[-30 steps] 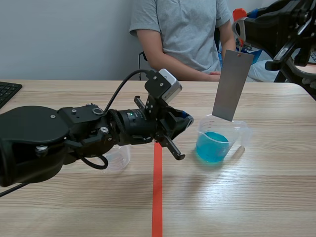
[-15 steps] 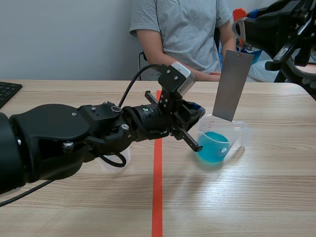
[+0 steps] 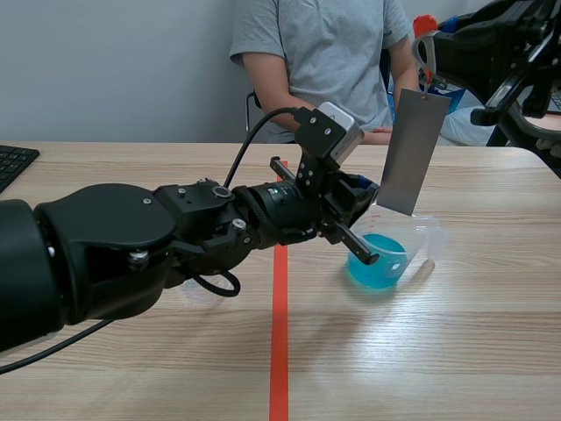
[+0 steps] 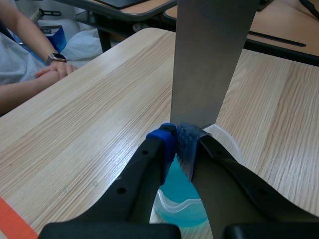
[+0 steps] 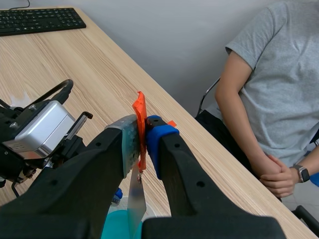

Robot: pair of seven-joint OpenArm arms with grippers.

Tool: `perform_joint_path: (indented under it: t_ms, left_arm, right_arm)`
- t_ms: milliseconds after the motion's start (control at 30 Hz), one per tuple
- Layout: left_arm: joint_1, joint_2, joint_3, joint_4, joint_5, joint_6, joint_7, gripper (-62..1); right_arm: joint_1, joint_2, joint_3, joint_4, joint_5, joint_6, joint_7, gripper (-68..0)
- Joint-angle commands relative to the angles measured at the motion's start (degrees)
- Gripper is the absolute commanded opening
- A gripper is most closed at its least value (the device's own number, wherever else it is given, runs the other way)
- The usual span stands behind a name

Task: Do the redox reaction experiment.
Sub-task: 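Raise the plate and point at it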

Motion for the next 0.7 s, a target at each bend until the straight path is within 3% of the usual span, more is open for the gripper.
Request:
perform_joint_path:
  t_ms: [0, 667]
  left_arm:
    - [-1.2, 0.5, -0.2, -0.2, -0.3, -0.2, -1.0, -57.3]
    - [-1.1, 1.4, 0.3, -3.1, -0.4, -0.7, -2.2, -57.3]
  right_arm:
    - [0.7, 0.6, 1.1, 0.6, 0.8, 0.3, 0.4, -66.0]
    - [0.7, 0.6, 1.1, 0.6, 0.8, 0.3, 0.4, -66.0]
